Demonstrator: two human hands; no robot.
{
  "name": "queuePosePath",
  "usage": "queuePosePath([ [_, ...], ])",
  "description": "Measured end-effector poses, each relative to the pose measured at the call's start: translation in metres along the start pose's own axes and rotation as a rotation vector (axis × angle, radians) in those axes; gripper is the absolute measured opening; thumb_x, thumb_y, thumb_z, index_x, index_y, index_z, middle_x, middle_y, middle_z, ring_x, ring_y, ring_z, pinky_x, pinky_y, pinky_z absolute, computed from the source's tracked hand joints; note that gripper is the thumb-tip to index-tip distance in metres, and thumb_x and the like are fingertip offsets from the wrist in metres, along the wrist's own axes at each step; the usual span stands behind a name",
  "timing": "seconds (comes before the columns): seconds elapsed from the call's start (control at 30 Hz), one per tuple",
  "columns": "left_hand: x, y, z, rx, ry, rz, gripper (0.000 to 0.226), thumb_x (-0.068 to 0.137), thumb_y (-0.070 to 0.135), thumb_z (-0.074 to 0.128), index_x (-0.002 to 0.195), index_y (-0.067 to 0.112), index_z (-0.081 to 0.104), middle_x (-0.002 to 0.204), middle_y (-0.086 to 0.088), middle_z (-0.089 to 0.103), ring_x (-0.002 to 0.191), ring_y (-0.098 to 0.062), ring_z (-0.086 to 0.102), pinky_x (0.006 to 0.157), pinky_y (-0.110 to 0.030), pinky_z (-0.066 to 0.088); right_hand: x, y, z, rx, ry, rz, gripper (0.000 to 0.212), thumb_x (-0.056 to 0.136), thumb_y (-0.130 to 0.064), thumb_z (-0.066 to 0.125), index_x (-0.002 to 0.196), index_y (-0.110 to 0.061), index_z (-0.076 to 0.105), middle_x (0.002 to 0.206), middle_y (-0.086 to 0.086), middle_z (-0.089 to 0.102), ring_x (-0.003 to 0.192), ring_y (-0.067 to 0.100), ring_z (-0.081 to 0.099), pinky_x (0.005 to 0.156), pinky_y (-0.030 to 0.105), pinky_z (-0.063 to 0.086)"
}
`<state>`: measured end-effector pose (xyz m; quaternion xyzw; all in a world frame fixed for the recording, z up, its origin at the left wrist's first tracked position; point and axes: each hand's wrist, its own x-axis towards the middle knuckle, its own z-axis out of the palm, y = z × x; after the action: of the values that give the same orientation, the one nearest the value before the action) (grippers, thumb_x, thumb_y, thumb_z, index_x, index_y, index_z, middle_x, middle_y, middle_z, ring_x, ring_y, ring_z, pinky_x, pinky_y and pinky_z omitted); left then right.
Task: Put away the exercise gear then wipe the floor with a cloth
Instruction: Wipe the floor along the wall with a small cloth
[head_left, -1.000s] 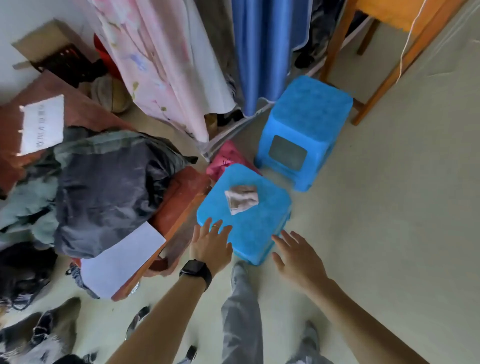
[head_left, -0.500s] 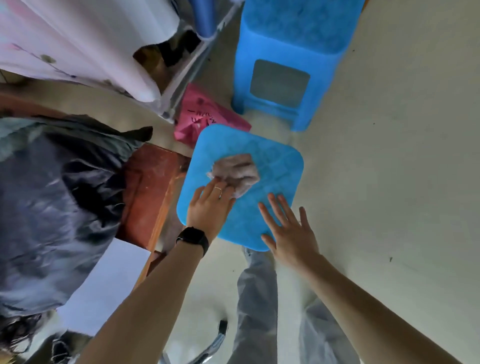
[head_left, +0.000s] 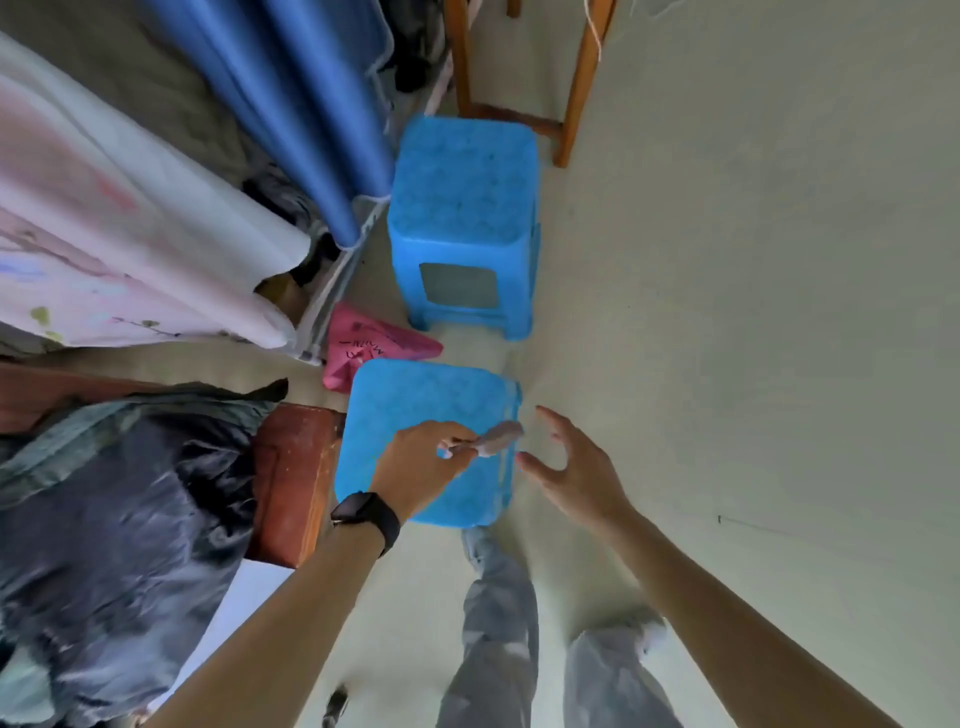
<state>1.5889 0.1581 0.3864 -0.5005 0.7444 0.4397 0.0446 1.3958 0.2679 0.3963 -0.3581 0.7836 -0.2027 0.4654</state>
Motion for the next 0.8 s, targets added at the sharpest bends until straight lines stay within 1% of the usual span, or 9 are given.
queuePosePath([
  [0.13, -0.038, 0.109, -0.002, -0.100, -0.105, 0.083, 0.019, 0.084, 0.030, 0.075, 0.087, 0.048, 0.068, 0.092, 0.018, 0.073, 0.089, 0.002, 0.065, 0.082, -0.019, 0.049, -0.068, 0.009, -0.087, 0.234, 0.020, 0.014, 0.075, 0.083, -0.029, 0.080, 0.146, -0.041, 0.040, 0.141, -0.009, 0.049, 0.116, 0.012, 0.059, 0.093, 0.024, 0.048],
  [0.23, -0.062, 0.193, 0.010, -0.128, -0.171, 0.154, 0.014, 0.082, 0.030, 0.078, 0.090, 0.041, 0.073, 0.089, 0.016, 0.073, 0.084, 0.003, 0.066, 0.072, -0.010, 0.044, -0.118, 0.030, -0.143, 0.094, 0.048, -0.104, 0.076, 0.080, -0.028, 0.081, 0.143, -0.047, 0.042, 0.151, -0.016, 0.039, 0.130, 0.007, 0.047, 0.104, 0.026, 0.042],
  [0.27, -0.069, 0.222, 0.017, -0.129, -0.201, 0.184, 0.014, 0.082, 0.029, 0.078, 0.088, 0.041, 0.073, 0.087, 0.017, 0.073, 0.082, 0.004, 0.066, 0.071, -0.009, 0.043, -0.137, 0.039, -0.164, 0.052, 0.093, -0.135, 0.065, 0.082, -0.031, 0.079, 0.138, -0.045, 0.049, 0.146, -0.019, 0.044, 0.129, 0.004, 0.047, 0.105, 0.021, 0.038],
  [0.33, -0.082, 0.273, 0.032, -0.099, -0.240, 0.244, 0.019, 0.082, 0.027, 0.077, 0.082, 0.045, 0.072, 0.083, 0.020, 0.073, 0.080, 0.006, 0.065, 0.072, -0.009, 0.045, -0.175, 0.056, -0.205, 0.072, 0.225, -0.134, 0.030, 0.089, -0.035, 0.072, 0.118, -0.041, 0.065, 0.120, -0.028, 0.060, 0.109, -0.002, 0.052, 0.091, 0.005, 0.034],
  [0.43, -0.102, 0.340, 0.064, 0.004, -0.243, 0.337, 0.018, 0.089, 0.027, 0.070, 0.087, 0.045, 0.070, 0.084, 0.021, 0.072, 0.080, 0.011, 0.062, 0.070, -0.005, 0.041, -0.231, 0.087, -0.263, 0.200, 0.384, -0.108, 0.003, 0.091, -0.037, 0.068, 0.092, -0.037, 0.071, 0.091, -0.031, 0.067, 0.093, -0.010, 0.057, 0.077, 0.003, 0.038],
  [0.53, -0.124, 0.405, 0.114, 0.091, -0.267, 0.435, 0.013, 0.092, 0.026, 0.065, 0.099, 0.035, 0.072, 0.090, 0.019, 0.070, 0.084, 0.004, 0.061, 0.074, -0.011, 0.041, -0.283, 0.130, -0.310, 0.257, 0.479, -0.057, 0.005, 0.090, -0.039, 0.068, 0.090, -0.034, 0.070, 0.088, -0.020, 0.072, 0.086, -0.004, 0.063, 0.073, 0.015, 0.048],
  [0.67, -0.151, 0.483, 0.185, 0.206, -0.377, 0.565, 0.030, 0.076, 0.061, 0.064, 0.100, 0.043, 0.067, 0.090, 0.021, 0.069, 0.086, -0.001, 0.063, 0.076, -0.024, 0.051, -0.336, 0.186, -0.360, 0.307, 0.620, -0.004, 0.003, 0.088, -0.042, 0.068, 0.089, -0.039, 0.069, 0.085, -0.020, 0.072, 0.080, -0.007, 0.063, 0.067, 0.009, 0.047],
  [0.7, -0.156, 0.503, 0.201, 0.251, -0.369, 0.615, 0.030, 0.076, 0.063, 0.061, 0.096, 0.042, 0.067, 0.086, 0.020, 0.069, 0.083, -0.002, 0.063, 0.075, -0.027, 0.052, -0.348, 0.201, -0.372, 0.322, 0.654, 0.006, 0.003, 0.088, -0.041, 0.069, 0.089, -0.038, 0.069, 0.084, -0.020, 0.071, 0.079, -0.007, 0.063, 0.067, 0.008, 0.046],
  [0.8, -0.163, 0.555, 0.243, 0.237, -0.391, 0.690, 0.010, 0.087, 0.043, 0.064, 0.085, 0.037, 0.071, 0.077, 0.018, 0.070, 0.075, -0.002, 0.062, 0.071, -0.026, 0.050, -0.383, 0.245, -0.401, 0.420, 0.753, 0.048, 0.002, 0.088, -0.037, 0.072, 0.089, -0.035, 0.071, 0.082, -0.020, 0.071, 0.079, -0.004, 0.064, 0.067, 0.009, 0.047],
])
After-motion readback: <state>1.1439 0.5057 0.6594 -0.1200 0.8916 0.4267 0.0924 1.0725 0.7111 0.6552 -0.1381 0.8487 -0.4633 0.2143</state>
